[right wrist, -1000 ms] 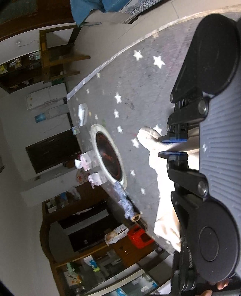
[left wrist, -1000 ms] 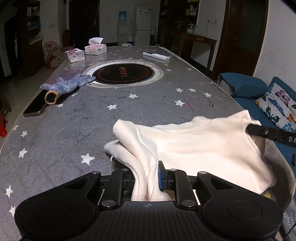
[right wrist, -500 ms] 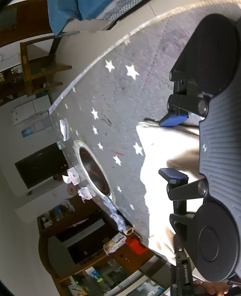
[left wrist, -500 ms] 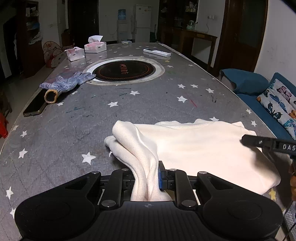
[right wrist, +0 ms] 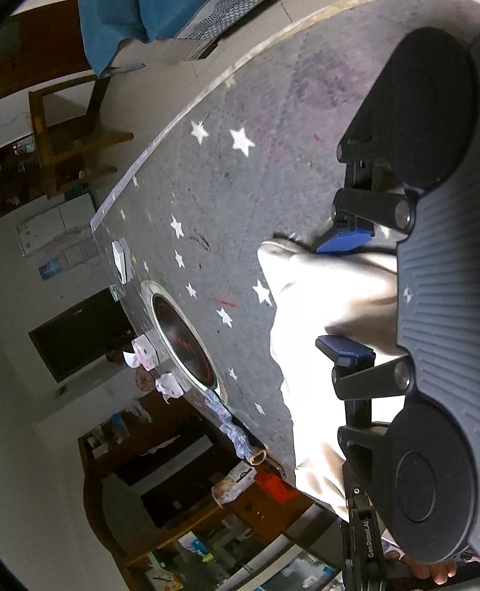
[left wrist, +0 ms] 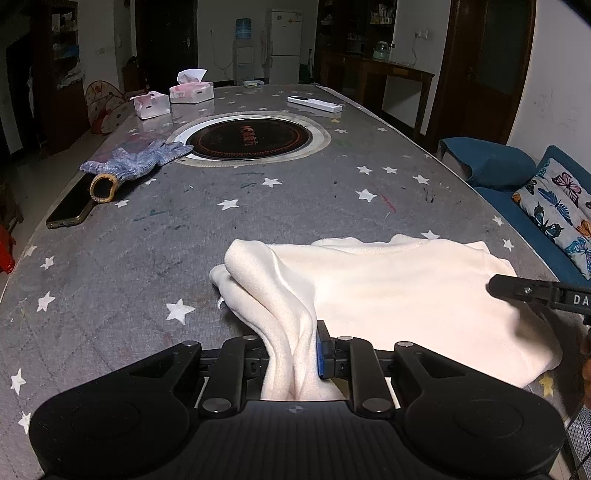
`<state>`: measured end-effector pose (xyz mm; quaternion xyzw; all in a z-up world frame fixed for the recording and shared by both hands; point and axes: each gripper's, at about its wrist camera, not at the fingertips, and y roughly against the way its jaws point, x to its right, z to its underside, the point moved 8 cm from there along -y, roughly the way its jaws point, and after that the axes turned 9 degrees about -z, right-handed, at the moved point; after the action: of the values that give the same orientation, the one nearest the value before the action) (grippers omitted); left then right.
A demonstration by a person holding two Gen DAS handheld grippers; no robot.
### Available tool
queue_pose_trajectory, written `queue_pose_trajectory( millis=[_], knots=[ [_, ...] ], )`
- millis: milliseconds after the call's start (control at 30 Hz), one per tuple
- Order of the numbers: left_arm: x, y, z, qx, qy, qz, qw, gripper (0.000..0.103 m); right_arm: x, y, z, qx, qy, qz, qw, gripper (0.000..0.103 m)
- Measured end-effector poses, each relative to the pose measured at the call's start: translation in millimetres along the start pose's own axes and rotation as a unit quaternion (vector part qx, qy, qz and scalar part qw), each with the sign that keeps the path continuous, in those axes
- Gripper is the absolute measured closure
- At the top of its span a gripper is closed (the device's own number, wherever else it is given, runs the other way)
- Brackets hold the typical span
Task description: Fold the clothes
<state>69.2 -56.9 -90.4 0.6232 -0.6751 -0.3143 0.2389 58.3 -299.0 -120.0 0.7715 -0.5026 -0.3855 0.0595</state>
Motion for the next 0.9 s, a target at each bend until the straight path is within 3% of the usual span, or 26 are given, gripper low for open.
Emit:
queue_pose_trajectory(
  millis=[267,633,700,767,900],
  knots=[
    [-6,-2,3,-0.001,0.008,0.007,0.9999,0.083,-14,-2,6,-0.009,0.022,0.002,1.000,0.053],
    [-12,-4,6,-0.003,0.015,0.013,0.9998,0.083,5,11,4,0.025,-0.030,0.014,0.999,0.055],
    [-13,-4,6,-0.004,0.017,0.013,0.9998,0.083,8,11,3,0.031,-0.041,0.012,0.999,0.059],
    [-13,-5,5,-0.004,0.016,0.012,0.9998,0.083,13,13,2,0.037,-0.052,0.018,0.998,0.072],
    [-14,-6,5,-0.005,0.015,0.010,0.9998,0.083,12,9,2,0.031,-0.029,0.035,0.998,0.076]
  ],
)
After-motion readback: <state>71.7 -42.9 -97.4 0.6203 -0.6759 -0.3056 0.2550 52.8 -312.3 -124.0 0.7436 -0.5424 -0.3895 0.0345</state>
